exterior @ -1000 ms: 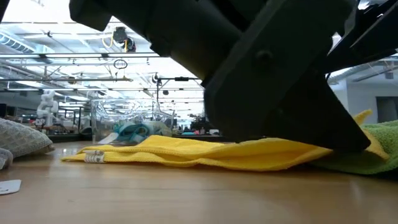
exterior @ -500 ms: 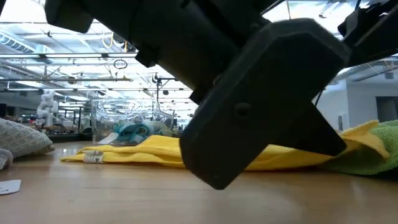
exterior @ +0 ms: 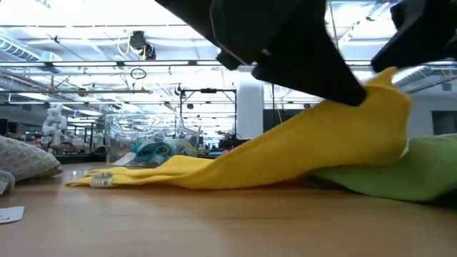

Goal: Fold microfiber towels
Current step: Fold the yellow microfiber cloth

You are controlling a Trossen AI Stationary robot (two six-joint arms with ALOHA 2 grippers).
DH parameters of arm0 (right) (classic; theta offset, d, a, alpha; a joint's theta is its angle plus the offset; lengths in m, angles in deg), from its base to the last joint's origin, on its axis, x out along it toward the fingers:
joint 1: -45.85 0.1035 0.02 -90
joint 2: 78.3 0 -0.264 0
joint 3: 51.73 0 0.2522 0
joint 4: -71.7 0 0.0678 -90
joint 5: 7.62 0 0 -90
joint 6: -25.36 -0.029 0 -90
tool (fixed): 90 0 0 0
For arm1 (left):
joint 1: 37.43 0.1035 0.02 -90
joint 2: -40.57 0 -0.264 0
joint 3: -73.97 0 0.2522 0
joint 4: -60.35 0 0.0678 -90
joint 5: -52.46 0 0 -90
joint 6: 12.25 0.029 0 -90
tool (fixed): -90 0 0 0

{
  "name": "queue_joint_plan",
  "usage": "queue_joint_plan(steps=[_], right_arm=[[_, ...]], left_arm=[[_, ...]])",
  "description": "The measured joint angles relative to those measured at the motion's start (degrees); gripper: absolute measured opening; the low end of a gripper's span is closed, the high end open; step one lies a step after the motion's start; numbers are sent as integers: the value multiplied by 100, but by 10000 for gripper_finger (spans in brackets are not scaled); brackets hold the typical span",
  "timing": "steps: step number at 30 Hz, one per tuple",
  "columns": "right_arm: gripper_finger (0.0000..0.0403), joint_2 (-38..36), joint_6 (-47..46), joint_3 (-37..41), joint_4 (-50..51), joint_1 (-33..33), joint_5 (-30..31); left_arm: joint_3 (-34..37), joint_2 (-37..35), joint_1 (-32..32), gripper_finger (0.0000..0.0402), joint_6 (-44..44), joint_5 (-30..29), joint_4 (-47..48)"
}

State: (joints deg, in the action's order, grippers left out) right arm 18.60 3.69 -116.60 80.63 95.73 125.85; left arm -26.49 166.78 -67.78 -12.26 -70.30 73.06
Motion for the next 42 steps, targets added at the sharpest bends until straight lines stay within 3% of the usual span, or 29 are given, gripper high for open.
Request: queue_joint_plan(steps=[6, 14, 18, 25, 27, 30, 37, 42], right_arm=[[284, 354, 547, -1, -191, -93, 203], [237, 737, 995, -1, -316, -151, 898], [184, 806, 813, -1, -312, -221, 897], [32, 776, 800, -1, -386, -266, 897], [9, 772, 754, -1, -403, -282, 888], [13, 773, 495, -1, -481, -348, 879], [4, 775, 588, -1, -828, -450, 725], [3, 775, 594, -1, -905, -493, 727]], left_arm=[[0, -183, 84, 8, -418, -2, 427], [0, -179, 53, 7, -664, 14, 439], [0, -177, 7, 4, -614, 14, 227], [0, -177, -32, 4, -595, 13, 352], [0, -178, -50, 10, -501, 10, 310], [0, -177, -66, 55, -352, -19, 156], [0, -177, -69, 209, -335, -205, -308], [0, -174, -11, 258, -610, -283, -205]])
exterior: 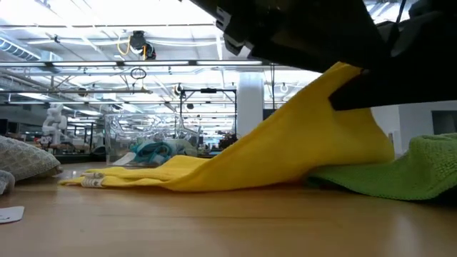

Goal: Fold microfiber towels
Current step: Fold the yellow microfiber cloth

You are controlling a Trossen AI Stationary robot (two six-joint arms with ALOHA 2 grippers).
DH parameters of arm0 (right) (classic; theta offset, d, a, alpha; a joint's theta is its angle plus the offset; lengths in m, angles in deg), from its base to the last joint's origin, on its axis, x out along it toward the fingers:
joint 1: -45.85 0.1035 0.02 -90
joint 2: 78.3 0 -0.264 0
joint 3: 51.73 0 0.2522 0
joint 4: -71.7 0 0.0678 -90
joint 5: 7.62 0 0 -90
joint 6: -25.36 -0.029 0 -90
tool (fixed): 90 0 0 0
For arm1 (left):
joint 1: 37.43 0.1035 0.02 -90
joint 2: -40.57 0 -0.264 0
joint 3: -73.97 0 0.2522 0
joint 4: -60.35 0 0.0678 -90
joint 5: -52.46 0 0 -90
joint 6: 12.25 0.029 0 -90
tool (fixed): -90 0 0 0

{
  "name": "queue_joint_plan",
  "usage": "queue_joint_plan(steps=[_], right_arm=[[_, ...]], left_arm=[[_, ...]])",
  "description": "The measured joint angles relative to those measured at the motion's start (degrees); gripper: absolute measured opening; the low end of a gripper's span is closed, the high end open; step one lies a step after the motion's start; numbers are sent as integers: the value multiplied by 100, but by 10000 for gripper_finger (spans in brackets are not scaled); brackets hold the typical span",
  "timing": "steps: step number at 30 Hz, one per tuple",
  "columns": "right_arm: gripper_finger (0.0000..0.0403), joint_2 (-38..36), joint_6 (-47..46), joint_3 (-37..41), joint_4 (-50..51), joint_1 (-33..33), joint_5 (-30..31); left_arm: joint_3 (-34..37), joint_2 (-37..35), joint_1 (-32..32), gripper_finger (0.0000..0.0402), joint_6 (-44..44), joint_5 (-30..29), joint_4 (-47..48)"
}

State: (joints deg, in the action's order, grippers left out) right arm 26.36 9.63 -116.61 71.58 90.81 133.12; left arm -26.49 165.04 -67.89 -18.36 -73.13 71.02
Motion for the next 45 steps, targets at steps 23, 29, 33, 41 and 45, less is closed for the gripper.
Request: queue_joint_plan(steps=[23, 29, 33, 41, 45], right_arm=[[52, -282, 460, -4, 70, 118, -6], [155, -1234, 303, -4, 1887, 225, -478], [200, -1763, 45, -4, 3246, 216, -821], [211, -1945, 317, 498, 3590, 103, -1480], [207, -1942, 313, 872, 3033, 6, -1709]], left_arm=[[-1, 9, -175, 6, 149, -472, 167], [-2, -38, -55, 5, 713, 219, 176], [-2, -204, 127, 4, 855, 1151, 267], [-2, -736, 95, 5, -59, 683, 1143], [-2, -910, -27, 4, -824, 105, 1615]])
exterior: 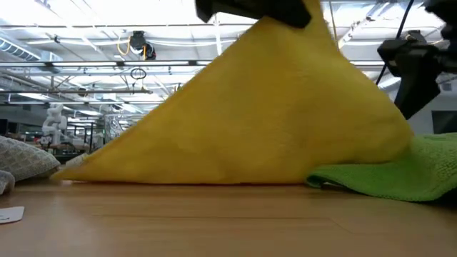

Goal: Fold microfiber towels
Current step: Fold the yellow microfiber cloth

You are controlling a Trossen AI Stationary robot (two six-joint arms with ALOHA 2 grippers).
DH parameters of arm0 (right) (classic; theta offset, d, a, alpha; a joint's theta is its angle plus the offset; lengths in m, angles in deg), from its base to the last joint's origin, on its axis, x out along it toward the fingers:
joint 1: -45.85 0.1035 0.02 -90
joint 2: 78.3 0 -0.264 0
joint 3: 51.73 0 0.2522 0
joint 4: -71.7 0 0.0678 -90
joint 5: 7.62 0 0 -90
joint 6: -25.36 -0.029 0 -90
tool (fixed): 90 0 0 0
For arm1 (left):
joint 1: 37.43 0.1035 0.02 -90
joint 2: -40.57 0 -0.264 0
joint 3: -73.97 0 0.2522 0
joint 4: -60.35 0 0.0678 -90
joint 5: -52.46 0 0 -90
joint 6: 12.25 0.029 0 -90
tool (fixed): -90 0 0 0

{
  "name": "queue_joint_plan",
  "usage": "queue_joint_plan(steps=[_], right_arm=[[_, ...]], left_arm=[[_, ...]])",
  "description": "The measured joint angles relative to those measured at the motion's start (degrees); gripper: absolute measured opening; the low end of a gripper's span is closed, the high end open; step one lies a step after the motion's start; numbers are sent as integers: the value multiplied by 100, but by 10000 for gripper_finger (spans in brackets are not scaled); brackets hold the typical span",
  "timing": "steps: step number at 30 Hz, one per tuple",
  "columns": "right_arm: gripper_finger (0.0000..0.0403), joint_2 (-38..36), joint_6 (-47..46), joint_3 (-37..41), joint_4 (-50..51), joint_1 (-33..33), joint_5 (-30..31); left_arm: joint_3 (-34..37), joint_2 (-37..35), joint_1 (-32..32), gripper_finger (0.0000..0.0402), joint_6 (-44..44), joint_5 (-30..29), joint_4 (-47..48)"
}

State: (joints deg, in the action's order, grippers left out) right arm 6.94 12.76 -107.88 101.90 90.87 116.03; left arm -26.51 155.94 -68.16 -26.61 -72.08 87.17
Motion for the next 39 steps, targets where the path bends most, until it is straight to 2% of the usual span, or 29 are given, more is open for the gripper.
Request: queue_joint_plan(steps=[4, 8, 13, 19, 24, 28, 33, 37, 39], right_arm=[[213, 1, 196, 361, -785, 7, 73], [221, 3, 483, 750, -1760, 5, -9], [223, 3, 706, 965, -2084, 1, 382], [216, 3, 1277, 1135, -3009, -20, 498], [203, 3, 1303, 1259, -3256, -126, -62], [203, 5, 1321, 1399, -3512, -160, 74], [206, 117, 1401, 1407, -3778, -342, -105], [190, 376, 1562, 1407, -4205, -457, -332], [177, 405, 1526, 1412, -4183, -483, -238]], left_arm=[[2, -1, -155, 6, -470, -632, 247], [2, -4, -232, 4, -1009, -954, 514], [2, -4, -321, 4, -1299, -1522, 678], [2, -4, -325, 4, -1574, -1644, 704], [2, -4, -359, 5, -1699, -1809, 738], [2, -4, -360, 4, -1759, -1816, 743], [2, -4, -371, 3, -1773, -1821, 749], [2, -4, -364, 6, -1776, -1821, 787], [2, -4, -364, 4, -1779, -1821, 793]])
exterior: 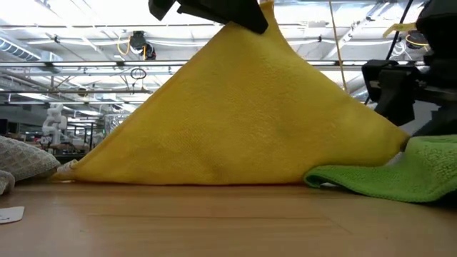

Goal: Fold microfiber towels
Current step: Fold the yellow microfiber cloth

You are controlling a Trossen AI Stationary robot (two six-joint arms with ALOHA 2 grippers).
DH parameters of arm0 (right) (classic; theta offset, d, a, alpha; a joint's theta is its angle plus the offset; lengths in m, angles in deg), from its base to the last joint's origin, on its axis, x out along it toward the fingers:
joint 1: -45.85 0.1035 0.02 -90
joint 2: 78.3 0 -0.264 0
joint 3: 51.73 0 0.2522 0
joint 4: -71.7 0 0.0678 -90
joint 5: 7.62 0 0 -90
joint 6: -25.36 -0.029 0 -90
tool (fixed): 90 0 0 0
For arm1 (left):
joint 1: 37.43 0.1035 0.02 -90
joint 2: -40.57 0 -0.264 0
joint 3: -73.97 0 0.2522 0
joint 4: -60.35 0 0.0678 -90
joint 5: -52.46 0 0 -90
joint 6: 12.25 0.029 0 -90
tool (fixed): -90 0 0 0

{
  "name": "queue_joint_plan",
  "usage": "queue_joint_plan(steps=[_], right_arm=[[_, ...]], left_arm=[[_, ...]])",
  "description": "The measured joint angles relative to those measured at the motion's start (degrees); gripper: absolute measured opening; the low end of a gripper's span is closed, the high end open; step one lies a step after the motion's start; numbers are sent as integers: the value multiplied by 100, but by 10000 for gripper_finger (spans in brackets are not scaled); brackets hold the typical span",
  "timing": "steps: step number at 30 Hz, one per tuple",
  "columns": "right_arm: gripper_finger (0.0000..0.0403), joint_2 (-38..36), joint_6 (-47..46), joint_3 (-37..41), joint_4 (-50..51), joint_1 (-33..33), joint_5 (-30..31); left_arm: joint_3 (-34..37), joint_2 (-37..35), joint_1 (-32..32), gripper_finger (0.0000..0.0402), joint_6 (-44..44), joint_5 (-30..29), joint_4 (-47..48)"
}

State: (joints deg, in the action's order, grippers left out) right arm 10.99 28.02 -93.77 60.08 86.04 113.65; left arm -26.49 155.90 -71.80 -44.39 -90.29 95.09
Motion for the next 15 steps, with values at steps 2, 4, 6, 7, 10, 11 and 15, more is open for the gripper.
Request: queue_joint_plan(steps=[2, 4, 6, 7, 10, 11, 15], right_arm=[[157, -7, -1, -1, -21, -4, 23], [130, -7, -7, -1, -10, 1, 15], [95, -7, -38, -2, -13, -3, 15], [75, -7, -42, -2, -13, -4, 17], [16, -230, 11, -30, 58, -4, 15], [9, -362, 47, -65, 77, -12, 17], [13, -1223, 101, -218, 842, -91, 15]], left_arm=[[0, 0, 0, 3, -2, 0, 20], [0, 0, -2, 6, 7, 1, 20], [0, 0, -2, 6, 65, 0, 17], [0, 0, 4, 5, 131, 0, 11], [0, 0, 50, 4, 327, 16, -6], [0, -2, 73, 5, 408, 27, -11], [2, -249, 197, 3, 968, 163, -19]])
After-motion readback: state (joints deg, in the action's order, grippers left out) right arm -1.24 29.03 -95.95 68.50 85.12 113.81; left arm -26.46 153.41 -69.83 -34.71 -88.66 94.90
